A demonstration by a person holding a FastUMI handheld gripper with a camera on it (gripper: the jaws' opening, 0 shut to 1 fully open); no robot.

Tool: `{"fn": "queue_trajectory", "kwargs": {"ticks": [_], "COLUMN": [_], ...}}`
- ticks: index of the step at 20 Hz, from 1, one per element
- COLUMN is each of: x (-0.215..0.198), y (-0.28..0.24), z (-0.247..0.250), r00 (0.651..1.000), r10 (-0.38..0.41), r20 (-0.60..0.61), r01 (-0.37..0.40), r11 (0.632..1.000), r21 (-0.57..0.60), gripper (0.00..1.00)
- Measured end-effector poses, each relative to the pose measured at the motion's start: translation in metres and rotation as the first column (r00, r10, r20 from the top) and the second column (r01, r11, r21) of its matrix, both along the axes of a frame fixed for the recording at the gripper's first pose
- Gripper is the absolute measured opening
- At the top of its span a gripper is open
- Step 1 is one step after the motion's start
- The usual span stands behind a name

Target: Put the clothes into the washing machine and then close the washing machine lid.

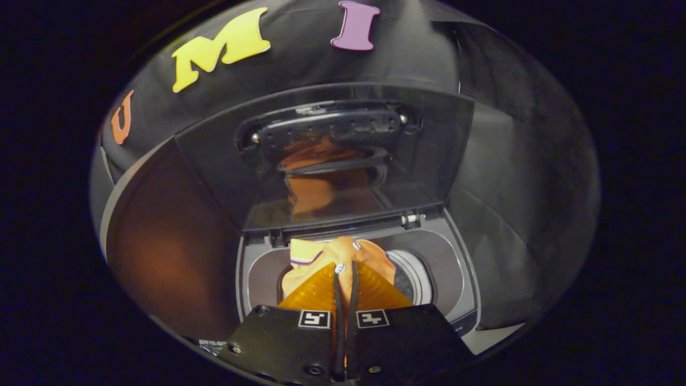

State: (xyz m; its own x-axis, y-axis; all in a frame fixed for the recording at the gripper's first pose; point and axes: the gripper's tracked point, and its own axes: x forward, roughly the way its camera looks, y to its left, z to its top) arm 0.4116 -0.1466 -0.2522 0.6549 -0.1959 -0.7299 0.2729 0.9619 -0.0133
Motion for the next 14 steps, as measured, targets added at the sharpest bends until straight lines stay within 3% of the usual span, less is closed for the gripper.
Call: {"fn": "queue_trajectory", "kwargs": {"ticks": [13, 14], "x": [-0.002, -0.002], "y": [-0.008, -0.010], "z": [-0.031, -0.036], "r00": [0.997, 0.996], "r10": [-0.018, -0.013], "r20": [-0.081, -0.092], "r01": [0.019, 0.013], "r11": [1.000, 1.000], "r21": [0.009, -0.002], "gripper": [0.05, 0.24]}}
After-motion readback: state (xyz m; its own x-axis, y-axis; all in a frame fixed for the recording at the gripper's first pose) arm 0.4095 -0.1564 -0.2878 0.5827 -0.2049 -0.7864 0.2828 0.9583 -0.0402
